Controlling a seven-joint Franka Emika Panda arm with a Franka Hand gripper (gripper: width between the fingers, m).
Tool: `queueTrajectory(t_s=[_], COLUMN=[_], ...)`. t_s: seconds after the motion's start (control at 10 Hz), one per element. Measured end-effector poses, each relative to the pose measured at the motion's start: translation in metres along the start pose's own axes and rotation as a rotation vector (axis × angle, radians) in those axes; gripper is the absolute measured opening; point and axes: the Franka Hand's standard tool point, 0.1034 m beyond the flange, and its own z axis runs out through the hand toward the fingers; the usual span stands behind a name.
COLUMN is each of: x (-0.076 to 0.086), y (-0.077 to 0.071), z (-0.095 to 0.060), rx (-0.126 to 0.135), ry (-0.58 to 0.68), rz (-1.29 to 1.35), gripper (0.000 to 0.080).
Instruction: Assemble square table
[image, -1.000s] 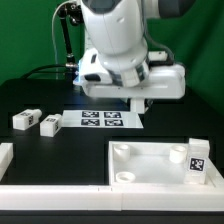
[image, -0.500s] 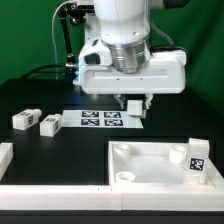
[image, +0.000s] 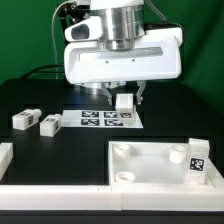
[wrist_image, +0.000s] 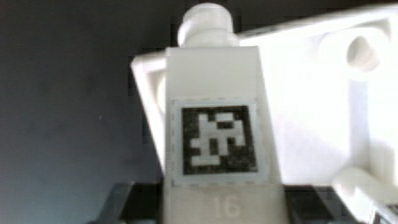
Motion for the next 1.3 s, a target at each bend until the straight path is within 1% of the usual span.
queueTrajectory(t_s=[0.1,0.3,0.4,0.5,0.6,0.7,0.8,0.9,1.0,1.1,1.2,1.3], x=[0.001,0.010,0.028,0.053,0.067,0.073,0.070,0.068,0.072,0.069,0.067,0.070], y=[0.001,0.004,0.003,0.002,0.000,0.000,0.003,0.005,0.008,0.008,0.002,-0.004], z=[0.000,0.002,-0.010,-0.023,-0.028,-0.034,-0.032,-0.029,-0.032,-0.026,-0.021,-0.010], rx=[-0.007,-0.026,-0.021,-0.021,-0.021,-0.023,-0.040,-0.050,-0.064,-0.064,-0.067,-0.074], ry=[0.065,0.190,0.222,0.288,0.329,0.427,0.505,0.541,0.622,0.596,0.614,0.605], rz=[-0.005,-0.017,-0.021,-0.039,-0.043,-0.030,-0.038,-0.042,-0.048,-0.049,-0.059,-0.079], gripper=[0.0291,0.0291,0.0291,0.0291,0.0291,0.0291,0.0291,0.0291,0.0291,0.0291,0.0291,0.0291])
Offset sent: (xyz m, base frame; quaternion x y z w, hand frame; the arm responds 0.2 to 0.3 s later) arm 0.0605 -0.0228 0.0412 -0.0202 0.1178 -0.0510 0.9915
